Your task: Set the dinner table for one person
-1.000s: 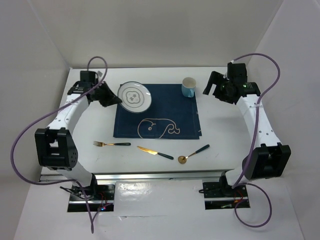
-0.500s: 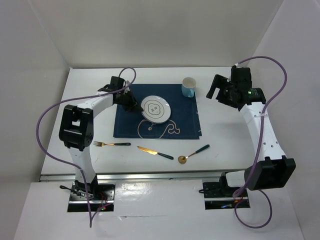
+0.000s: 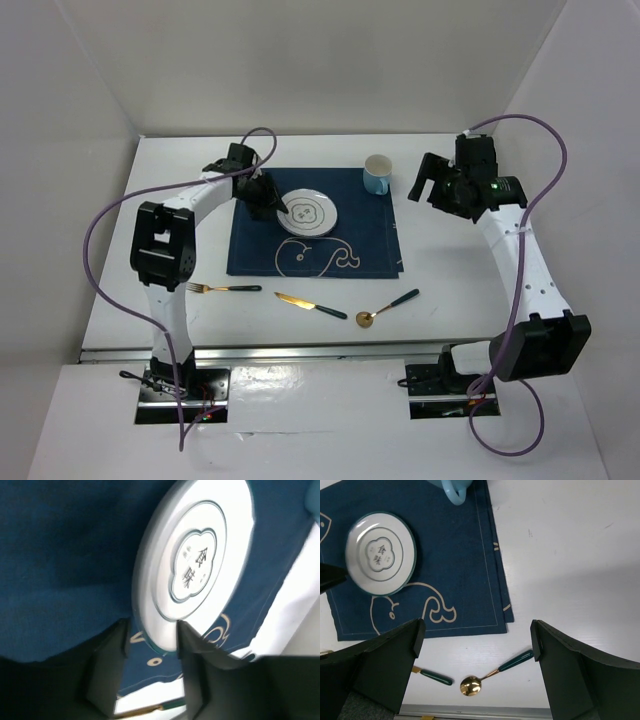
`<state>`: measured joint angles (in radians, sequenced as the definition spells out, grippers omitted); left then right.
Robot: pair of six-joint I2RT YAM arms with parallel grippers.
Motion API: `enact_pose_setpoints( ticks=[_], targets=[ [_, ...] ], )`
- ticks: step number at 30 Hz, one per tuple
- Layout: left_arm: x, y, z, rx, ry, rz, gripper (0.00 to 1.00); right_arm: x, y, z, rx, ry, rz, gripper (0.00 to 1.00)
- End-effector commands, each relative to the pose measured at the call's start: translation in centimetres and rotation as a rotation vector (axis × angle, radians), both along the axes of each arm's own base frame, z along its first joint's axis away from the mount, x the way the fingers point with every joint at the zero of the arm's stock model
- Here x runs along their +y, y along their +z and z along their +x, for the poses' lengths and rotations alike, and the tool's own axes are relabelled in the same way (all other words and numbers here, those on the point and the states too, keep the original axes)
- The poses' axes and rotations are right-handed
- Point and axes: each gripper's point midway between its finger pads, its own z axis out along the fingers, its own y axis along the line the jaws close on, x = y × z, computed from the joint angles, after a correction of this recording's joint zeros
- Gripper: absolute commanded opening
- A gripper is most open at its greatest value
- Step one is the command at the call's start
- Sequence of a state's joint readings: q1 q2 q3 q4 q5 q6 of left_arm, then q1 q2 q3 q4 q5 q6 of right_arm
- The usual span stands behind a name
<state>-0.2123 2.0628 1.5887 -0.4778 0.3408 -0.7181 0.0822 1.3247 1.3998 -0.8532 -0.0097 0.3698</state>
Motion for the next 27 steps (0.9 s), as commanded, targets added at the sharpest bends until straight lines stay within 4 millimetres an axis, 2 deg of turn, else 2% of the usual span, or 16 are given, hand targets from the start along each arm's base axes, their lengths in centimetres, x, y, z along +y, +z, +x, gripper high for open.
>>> enact_pose_setpoints(
  ticks=[1,3,6,9,11,12,13,15,16,17,18,20,21,25,26,27],
  targets=[
    [0.7,0.8,-0.2,-0.012,-0.008,0.112,0.67,0.5,0.9,-0.3,-0.016,0.003,-0.002,1.00],
    [1.2,1.2,-0.9,0.000,-0.018,0.166,0.78,1.0,0.6,-0.3,-0.007,0.015,-0.003,1.00],
    [2.9,3.9,-0.8,-0.055,0.028,0.269,0.86,1.7,0.9,-0.3,-0.016,0.036,-0.002,1.00],
    [5.3,6.8,-2.4,-0.081,0.109,0.376,0.86,2.4,0.6,-0.3,-0.008,0.052,-0.011,1.00],
    [7.9,6.5,-5.0,-0.012,0.193,0.477,0.80,2.9,0.4,-0.3,-0.009,0.060,-0.004,1.00],
    [8.6,7.6,-6.3,-0.003,0.270,0.470,0.71,3.2,0.3,-0.2,-0.012,0.069,-0.004,1.00],
    [9.3,7.6,-7.5,0.024,0.314,0.488,0.69,3.6,0.3,-0.3,-0.012,0.079,-0.004,1.00],
    [10.7,6.0,-11.1,0.119,0.394,0.518,0.69,4.0,-0.2,-0.2,-0.012,0.082,0.003,1.00],
    [10.9,7.0,-12.3,0.098,0.423,0.494,0.73,4.5,-0.2,-0.3,-0.011,0.099,0.010,1.00],
    [11.1,6.8,-13.3,0.109,0.439,0.489,0.75,4.5,0.0,-0.1,-0.022,0.099,0.012,1.00],
    [10.8,5.2,-14.9,0.152,0.432,0.461,0.77,4.8,-0.3,-0.1,-0.020,0.108,0.012,1.00],
    [10.1,5.1,-16.5,0.152,0.420,0.394,0.80,5.3,-0.5,-0.2,-0.020,0.121,0.012,1.00],
    [9.6,3.6,-18.1,0.215,0.420,0.364,0.80,5.4,-0.9,-0.4,-0.010,0.127,0.017,1.00],
    [9.2,1.0,-20.4,0.295,0.473,0.321,0.83,6.1,-1.0,-0.4,-0.016,0.159,0.027,1.00],
    [9.1,0.8,-20.6,0.310,0.484,0.312,0.87,6.1,-0.9,-0.2,-0.026,0.166,0.023,1.00],
    [8.8,0.6,-20.7,0.313,0.489,0.307,1.00,6.1,-0.9,-0.2,-0.026,0.166,0.023,1.00]
  ],
)
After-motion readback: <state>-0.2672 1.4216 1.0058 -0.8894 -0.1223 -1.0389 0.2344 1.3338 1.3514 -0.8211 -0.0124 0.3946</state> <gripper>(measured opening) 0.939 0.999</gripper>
